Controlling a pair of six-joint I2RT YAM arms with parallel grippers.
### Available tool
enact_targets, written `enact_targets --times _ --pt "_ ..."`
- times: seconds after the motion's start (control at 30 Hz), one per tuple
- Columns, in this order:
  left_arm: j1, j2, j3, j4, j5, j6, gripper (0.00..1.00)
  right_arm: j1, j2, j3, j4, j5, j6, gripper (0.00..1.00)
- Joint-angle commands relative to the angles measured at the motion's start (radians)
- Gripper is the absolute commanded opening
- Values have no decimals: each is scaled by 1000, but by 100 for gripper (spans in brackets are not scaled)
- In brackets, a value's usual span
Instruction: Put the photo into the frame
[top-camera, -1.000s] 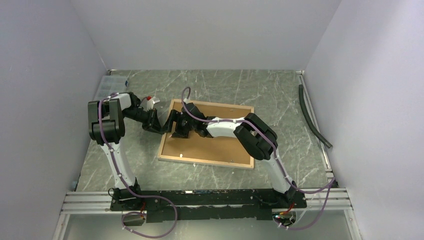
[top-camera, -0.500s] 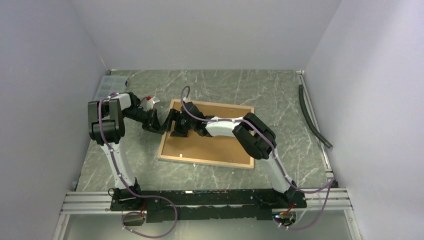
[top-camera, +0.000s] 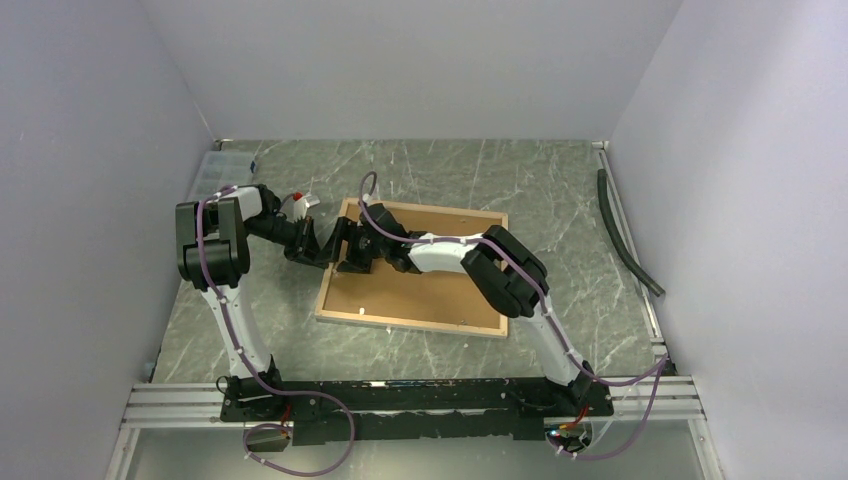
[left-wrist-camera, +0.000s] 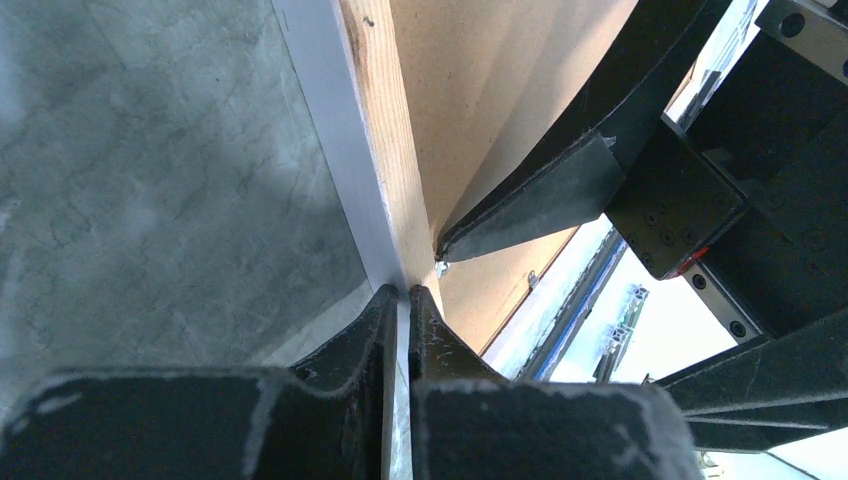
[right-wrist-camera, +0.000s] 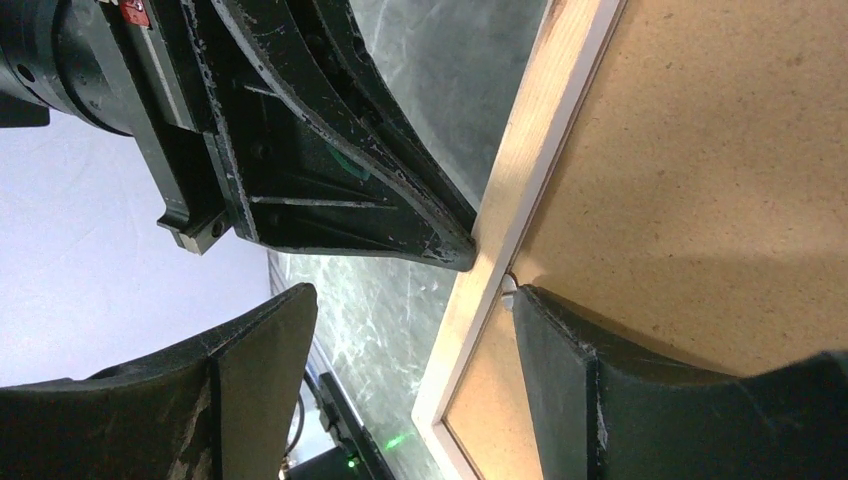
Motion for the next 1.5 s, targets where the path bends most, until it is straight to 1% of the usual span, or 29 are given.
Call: enact_targets --times 0.0,0.73,1.0,1.17,1.27,1.37,1.47 --pt "-23 3 -30 63 -48 20 9 6 35 24 9 -17 -1 76" --pt "-23 -6 -27 59 -38 22 8 10 55 46 5 -48 2 74" --pt "-23 -27 -22 43 -34 25 8 5 42 63 -14 -44 -23 74" --pt "-17 -44 5 4 -33 31 8 -24 7 71 -17 -51 -51 75" --pt "-5 -59 29 -29 -32 38 8 -53 -37 65 -30 -50 -87 77" --pt "12 -75 53 -55 -38 47 11 -90 -103 32 -52 -43 -134 81" --pt "18 -85 53 -60 -49 62 16 -135 -203 -38 -88 -23 -182 88"
